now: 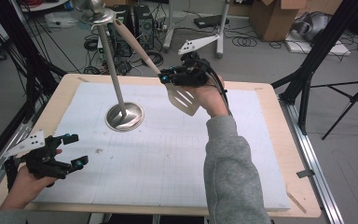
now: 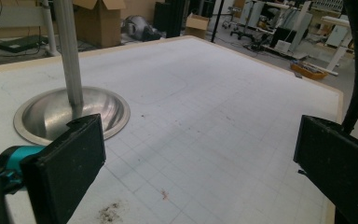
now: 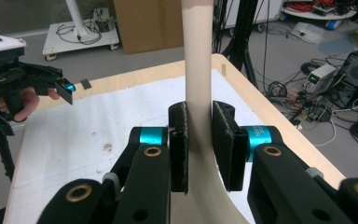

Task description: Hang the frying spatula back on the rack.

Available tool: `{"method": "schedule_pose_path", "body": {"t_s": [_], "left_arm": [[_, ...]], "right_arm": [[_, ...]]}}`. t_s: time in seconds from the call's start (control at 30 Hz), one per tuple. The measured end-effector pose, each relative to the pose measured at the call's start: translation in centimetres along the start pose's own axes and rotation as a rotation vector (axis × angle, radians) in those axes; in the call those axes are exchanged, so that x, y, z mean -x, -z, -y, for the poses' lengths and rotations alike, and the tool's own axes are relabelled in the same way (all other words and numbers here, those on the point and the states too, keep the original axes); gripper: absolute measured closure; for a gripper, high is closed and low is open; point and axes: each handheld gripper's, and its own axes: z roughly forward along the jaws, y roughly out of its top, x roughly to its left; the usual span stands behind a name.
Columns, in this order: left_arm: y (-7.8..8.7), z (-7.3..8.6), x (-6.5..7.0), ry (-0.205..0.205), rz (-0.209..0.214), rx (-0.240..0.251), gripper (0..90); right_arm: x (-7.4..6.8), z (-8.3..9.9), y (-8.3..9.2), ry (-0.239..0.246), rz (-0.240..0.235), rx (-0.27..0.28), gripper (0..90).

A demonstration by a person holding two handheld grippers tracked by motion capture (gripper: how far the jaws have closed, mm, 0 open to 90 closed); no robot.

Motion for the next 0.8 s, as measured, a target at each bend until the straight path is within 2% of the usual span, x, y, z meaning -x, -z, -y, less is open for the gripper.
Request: {"method": "schedule_pose_path", "body": {"t_s": [0.8], "left_arm": [[0.3,0.1,0.0,0.005,-0.003,0.006,2.5]], "right_arm": [[0.1,0.1,-2.7,0.001,-0.019,-0.02,77.4]]}}
